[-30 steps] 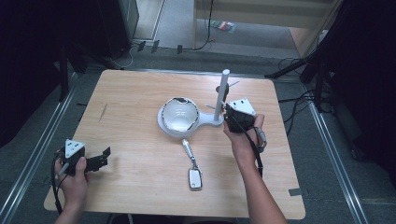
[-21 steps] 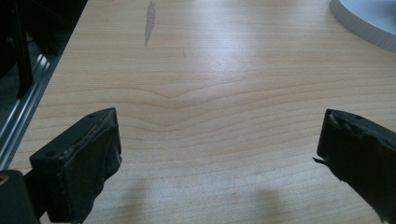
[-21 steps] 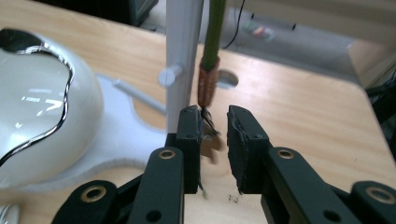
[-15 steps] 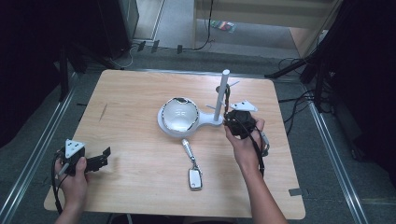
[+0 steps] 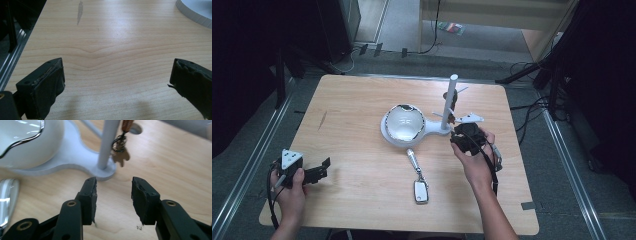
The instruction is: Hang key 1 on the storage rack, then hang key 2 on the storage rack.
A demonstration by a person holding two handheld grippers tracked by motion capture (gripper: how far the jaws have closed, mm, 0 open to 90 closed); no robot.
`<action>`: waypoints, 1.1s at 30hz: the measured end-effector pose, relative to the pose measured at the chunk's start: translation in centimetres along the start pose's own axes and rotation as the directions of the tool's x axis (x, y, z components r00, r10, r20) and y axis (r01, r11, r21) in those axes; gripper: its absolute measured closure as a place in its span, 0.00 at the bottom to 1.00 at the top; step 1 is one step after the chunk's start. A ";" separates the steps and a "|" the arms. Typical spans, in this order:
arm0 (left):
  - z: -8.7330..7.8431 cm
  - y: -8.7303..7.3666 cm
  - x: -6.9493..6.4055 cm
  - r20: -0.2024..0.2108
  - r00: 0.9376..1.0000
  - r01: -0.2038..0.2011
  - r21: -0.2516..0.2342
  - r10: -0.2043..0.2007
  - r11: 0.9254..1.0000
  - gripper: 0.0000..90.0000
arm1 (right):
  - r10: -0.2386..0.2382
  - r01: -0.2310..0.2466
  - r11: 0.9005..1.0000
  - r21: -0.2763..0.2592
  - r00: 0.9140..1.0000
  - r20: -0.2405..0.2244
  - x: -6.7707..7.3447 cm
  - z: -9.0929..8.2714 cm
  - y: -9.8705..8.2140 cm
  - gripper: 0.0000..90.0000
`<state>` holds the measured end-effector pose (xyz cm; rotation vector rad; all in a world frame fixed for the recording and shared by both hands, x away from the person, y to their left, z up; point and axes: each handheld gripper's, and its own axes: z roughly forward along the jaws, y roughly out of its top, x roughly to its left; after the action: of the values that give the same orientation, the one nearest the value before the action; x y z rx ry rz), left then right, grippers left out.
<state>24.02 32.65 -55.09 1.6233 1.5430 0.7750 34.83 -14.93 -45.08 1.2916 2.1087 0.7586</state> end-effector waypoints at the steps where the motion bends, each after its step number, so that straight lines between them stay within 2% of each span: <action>1: 0.0 0.0 0.0 0.000 1.000 0.000 -0.001 0.000 1.000 0.00 | 0.004 -0.003 1.000 0.013 1.000 -0.027 0.1 0.0 -0.1 0.63; 2: 0.0 0.0 0.0 0.000 1.000 0.000 -0.002 0.000 1.000 0.00 | 0.005 -0.004 1.000 0.024 0.999 -0.049 0.1 0.1 -0.1 0.63; 8: 0.0 0.0 0.0 -0.002 1.000 0.001 0.001 -0.001 1.000 0.00 | -0.010 0.016 0.998 0.056 0.994 -0.105 0.9 0.3 -0.1 0.62; 11: 0.0 0.0 0.0 -0.002 1.000 0.001 0.001 -0.001 1.000 0.00 | -0.027 0.034 0.998 0.060 0.993 -0.113 1.3 0.3 -0.1 0.62; 22: 0.0 0.0 0.0 0.000 1.000 0.003 0.000 -0.003 1.000 0.00 | -0.027 0.044 0.993 0.112 0.988 -0.149 2.4 0.6 -0.2 0.62; 28: 0.0 0.0 0.0 0.001 1.000 0.000 0.001 0.000 1.000 0.00 | -0.015 0.039 0.989 0.139 0.986 -0.168 3.1 1.0 -0.4 0.62; 33: 0.0 0.0 0.0 0.001 1.000 -0.002 0.002 0.002 1.000 0.00 | 0.019 0.015 0.986 0.163 0.978 -0.207 3.6 1.1 -0.5 0.65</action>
<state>24.05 32.64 -55.09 1.6268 1.5425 0.7736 33.89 -11.64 -46.78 1.3496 2.3807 0.7633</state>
